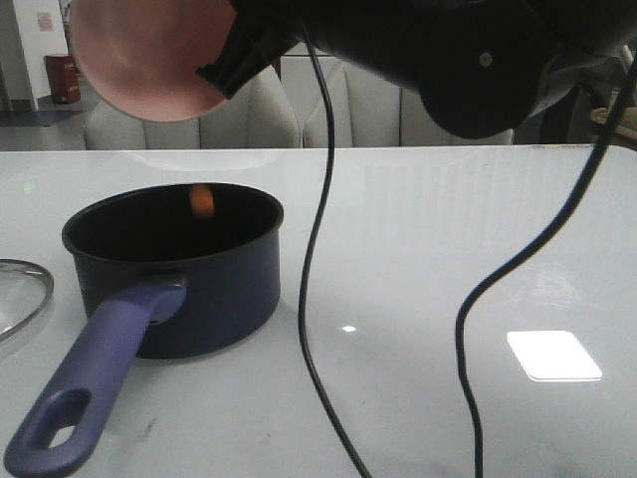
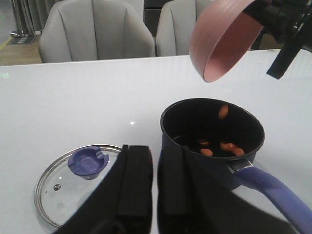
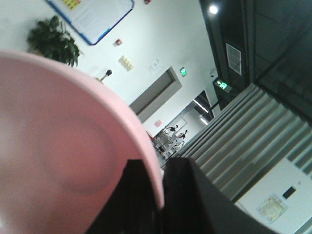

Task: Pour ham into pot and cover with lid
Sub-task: 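Tilt the pink bowl with the right gripper to pour ham into saucepan, then carry the empty pink bowl back and set it on the table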

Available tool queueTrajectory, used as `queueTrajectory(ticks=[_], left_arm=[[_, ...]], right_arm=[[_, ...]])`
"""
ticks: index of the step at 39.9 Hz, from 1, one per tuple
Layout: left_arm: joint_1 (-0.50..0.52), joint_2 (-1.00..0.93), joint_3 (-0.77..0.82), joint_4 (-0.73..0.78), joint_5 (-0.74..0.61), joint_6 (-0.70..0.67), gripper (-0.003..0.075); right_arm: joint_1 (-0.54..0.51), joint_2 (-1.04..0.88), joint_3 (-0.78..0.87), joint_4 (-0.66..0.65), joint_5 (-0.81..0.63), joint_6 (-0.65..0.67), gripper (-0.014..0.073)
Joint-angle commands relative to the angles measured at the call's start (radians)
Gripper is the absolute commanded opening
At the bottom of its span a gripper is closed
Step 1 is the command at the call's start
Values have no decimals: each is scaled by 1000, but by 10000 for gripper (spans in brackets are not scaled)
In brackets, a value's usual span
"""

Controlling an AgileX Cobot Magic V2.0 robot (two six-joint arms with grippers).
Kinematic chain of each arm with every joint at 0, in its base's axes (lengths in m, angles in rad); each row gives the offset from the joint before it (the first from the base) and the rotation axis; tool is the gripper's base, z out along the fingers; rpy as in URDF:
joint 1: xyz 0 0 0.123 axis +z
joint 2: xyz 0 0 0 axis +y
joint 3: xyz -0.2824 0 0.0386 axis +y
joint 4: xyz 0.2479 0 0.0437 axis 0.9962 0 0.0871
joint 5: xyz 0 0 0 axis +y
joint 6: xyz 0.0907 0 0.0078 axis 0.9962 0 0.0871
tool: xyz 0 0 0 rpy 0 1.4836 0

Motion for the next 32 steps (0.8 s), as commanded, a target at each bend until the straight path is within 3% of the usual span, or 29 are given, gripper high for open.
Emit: queueTrajectory(ticks=[1, 7, 13, 18, 23, 28, 32], left_arm=[[1, 12, -25, -12, -74, -6, 144], [1, 12, -25, -12, -74, -6, 144], [1, 12, -25, -12, -74, -6, 144], [1, 12, -25, -12, -74, -6, 144], [1, 12, -25, -12, -74, -6, 144], [1, 12, -25, -12, -74, -6, 144], [1, 12, -25, -12, -74, -6, 144]], right_arm=[[17, -41, -25, 11, -61, -95, 139], [21, -53, -25, 45, -63, -19, 139], [11, -126, -16, 99, 28, 281, 139], [-38, -219, -16, 84, 271, 508, 139], [-130, -305, -16, 40, 560, 632, 139], [-238, -387, -16, -114, 833, 784, 139], [-332, -437, -16, -251, 985, 1003, 139]])
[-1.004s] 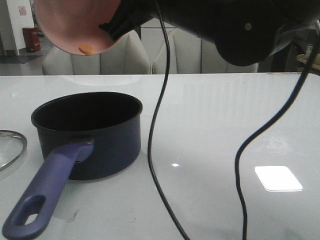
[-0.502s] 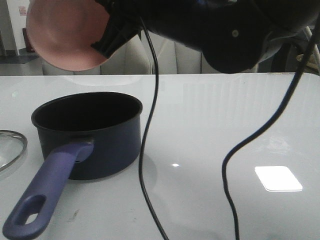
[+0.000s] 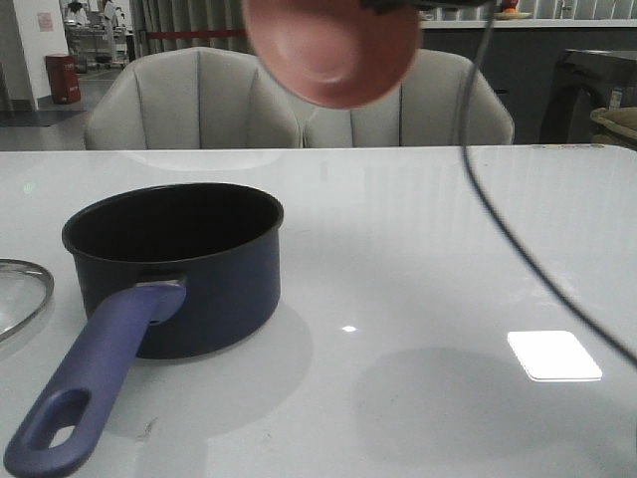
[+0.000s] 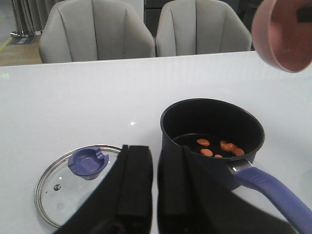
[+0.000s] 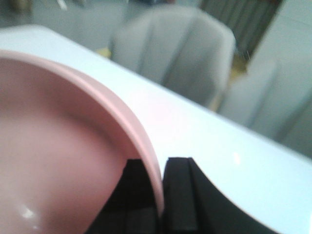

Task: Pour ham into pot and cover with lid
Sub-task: 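Carry the empty pink bowl back and set it on the table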

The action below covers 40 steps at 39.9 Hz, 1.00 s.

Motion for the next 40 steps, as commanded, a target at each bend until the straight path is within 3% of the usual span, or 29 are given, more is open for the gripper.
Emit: queueTrajectory(ticks=[1, 7, 12, 18, 26, 36, 40], left_arm=[[1, 14, -25, -12, -74, -6, 144], [1, 14, -25, -12, -74, -6, 144], [1, 14, -25, -12, -74, -6, 144], [1, 14, -25, -12, -74, -6, 144], [1, 14, -25, -12, -74, -6, 144], [1, 14, -25, -12, -74, -6, 144], [1, 14, -25, -12, -74, -6, 144]], right_arm=[[-91, -99, -25, -149, 100, 223, 139], [-203, -161, 16, -263, 267, 522, 139], [-242, -187, 83, -229, 351, 544, 139], [-242, -187, 149, -88, 445, 542, 139], [-220, -184, 199, 108, 502, 430, 139], [-148, -122, 199, 347, 607, 150, 139], [-148, -89, 198, 380, 633, 130, 141]])
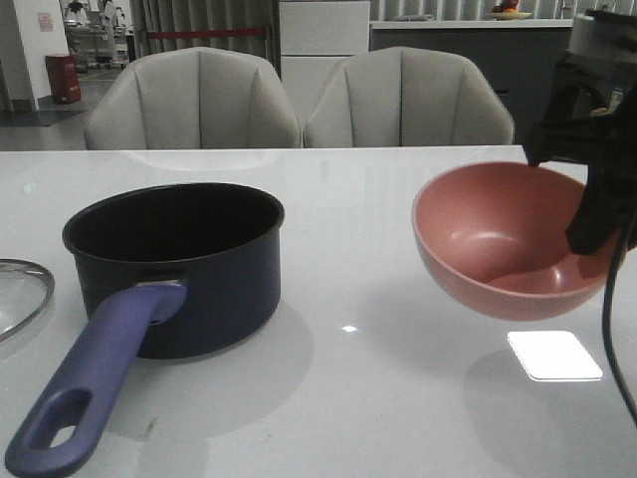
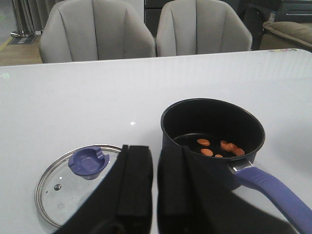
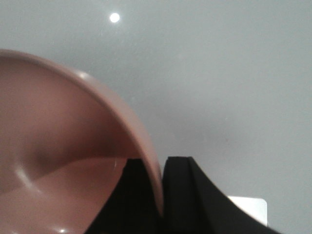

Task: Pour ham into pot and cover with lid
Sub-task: 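Carry the empty pink bowl back and set it on the table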

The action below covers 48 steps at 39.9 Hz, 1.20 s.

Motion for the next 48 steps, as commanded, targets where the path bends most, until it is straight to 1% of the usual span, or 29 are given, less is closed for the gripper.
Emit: queueTrajectory(ticks=[1, 6, 12, 16, 21, 24, 30, 39, 42, 48], left_arm=[[1, 14, -25, -12, -76, -6, 144], [1, 14, -25, -12, -76, -6, 144], [1, 14, -25, -12, -76, -6, 144], [1, 14, -25, -12, -76, -6, 144], [1, 14, -25, -12, -76, -6, 144], [1, 14, -25, -12, -76, -6, 144], [1, 14, -25, -12, -76, -6, 144], [1, 14, -25, -12, -76, -6, 144], [1, 14, -25, -12, -76, -6, 144], [1, 14, -25, -12, -76, -6, 144]], right_arm=[[1, -1, -26, 36, -6, -42, 141], [0, 35, -27, 34, 24, -50, 148], [-6, 75, -38, 31, 26, -87, 209], [-12, 112, -78, 31, 56, -88, 272], [-12, 152, -134, 10, 98, -91, 391], [-12, 166, -166, -3, 125, -91, 426], [-12, 153, -212, -10, 163, -106, 427], [-11, 48, -220, 0, 195, -227, 419], [-11, -15, -204, 31, 161, -262, 419], [-4, -163, -123, 79, 24, -308, 419]])
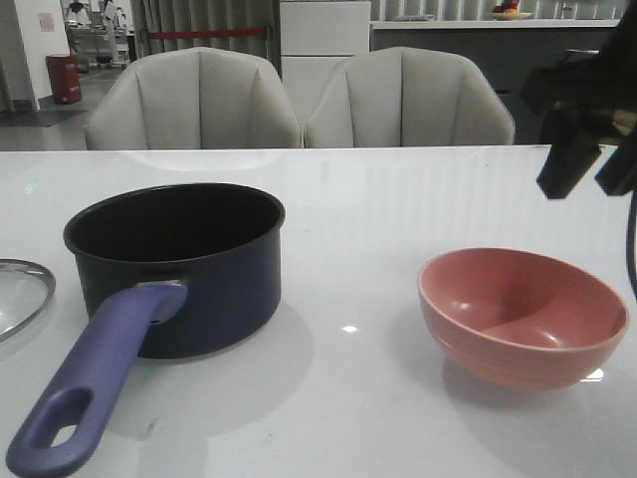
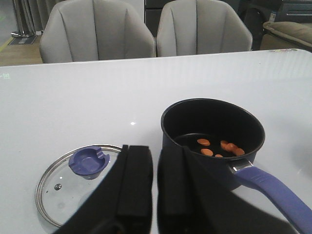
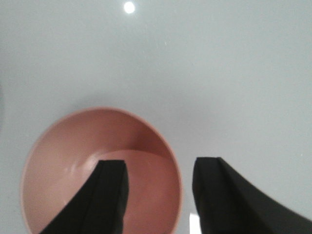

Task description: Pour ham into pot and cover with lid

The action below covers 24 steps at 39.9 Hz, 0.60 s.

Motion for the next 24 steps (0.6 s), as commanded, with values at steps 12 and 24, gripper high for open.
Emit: queueTrajectory(ticks=[12, 24], left_arm=[[1, 14, -25, -10, -83, -6, 144], [1, 14, -25, -11, -83, -6, 144]], right_arm=[[95, -368, 225, 2, -355, -41, 419], [173, -666, 411, -27, -562, -41, 419]])
